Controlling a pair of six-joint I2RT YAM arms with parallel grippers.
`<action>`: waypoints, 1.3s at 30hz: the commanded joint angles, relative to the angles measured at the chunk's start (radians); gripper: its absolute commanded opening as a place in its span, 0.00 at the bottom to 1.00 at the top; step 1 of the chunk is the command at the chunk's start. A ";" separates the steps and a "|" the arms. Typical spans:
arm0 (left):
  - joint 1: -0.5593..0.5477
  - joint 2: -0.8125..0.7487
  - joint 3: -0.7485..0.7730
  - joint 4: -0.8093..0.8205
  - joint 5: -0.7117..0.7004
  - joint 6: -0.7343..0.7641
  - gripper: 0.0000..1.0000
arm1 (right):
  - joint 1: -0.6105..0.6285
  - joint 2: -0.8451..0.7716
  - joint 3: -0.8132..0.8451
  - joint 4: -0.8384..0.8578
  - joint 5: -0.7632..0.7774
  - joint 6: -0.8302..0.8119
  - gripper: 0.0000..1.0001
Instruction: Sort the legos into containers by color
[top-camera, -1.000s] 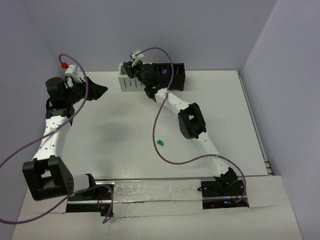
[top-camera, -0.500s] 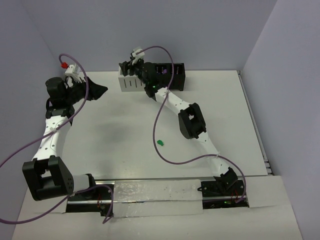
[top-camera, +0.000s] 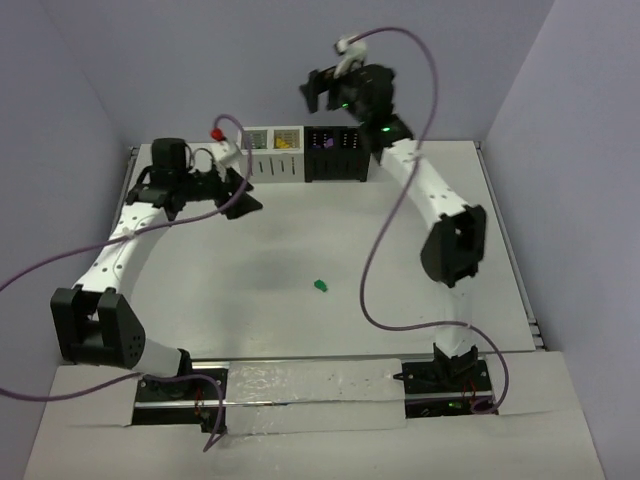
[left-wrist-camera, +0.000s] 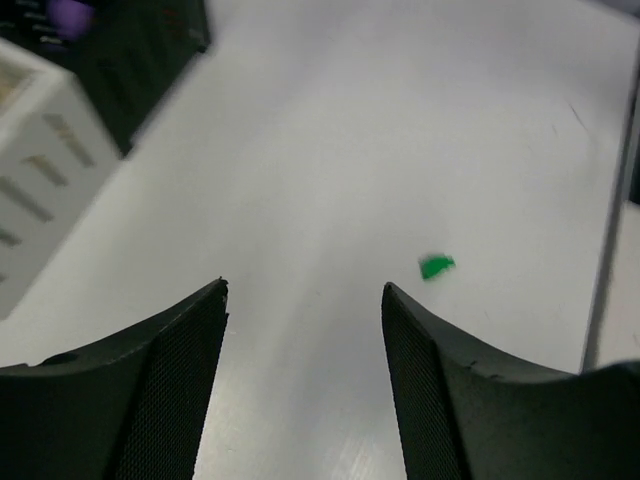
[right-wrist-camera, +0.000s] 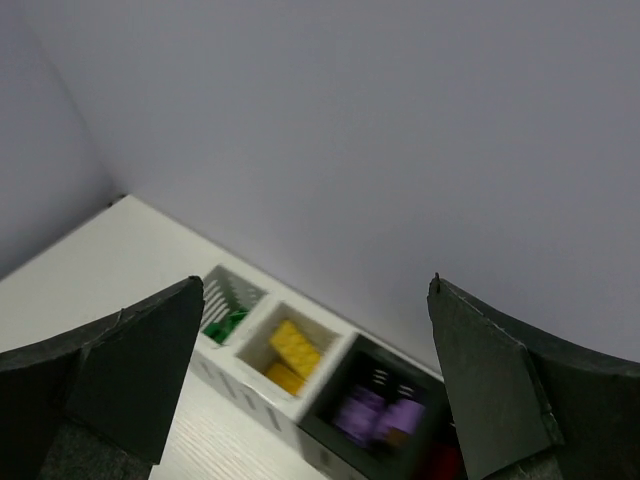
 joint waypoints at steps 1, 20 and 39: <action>-0.201 0.109 0.116 -0.387 -0.020 0.510 0.69 | -0.154 -0.292 -0.085 -0.336 -0.084 -0.012 1.00; -0.595 0.369 0.052 -0.303 -0.197 0.869 0.61 | -0.526 -0.893 -0.899 -0.554 -0.340 0.060 1.00; -0.661 0.519 0.021 -0.123 -0.339 0.803 0.54 | -0.546 -0.861 -0.935 -0.561 -0.368 0.059 1.00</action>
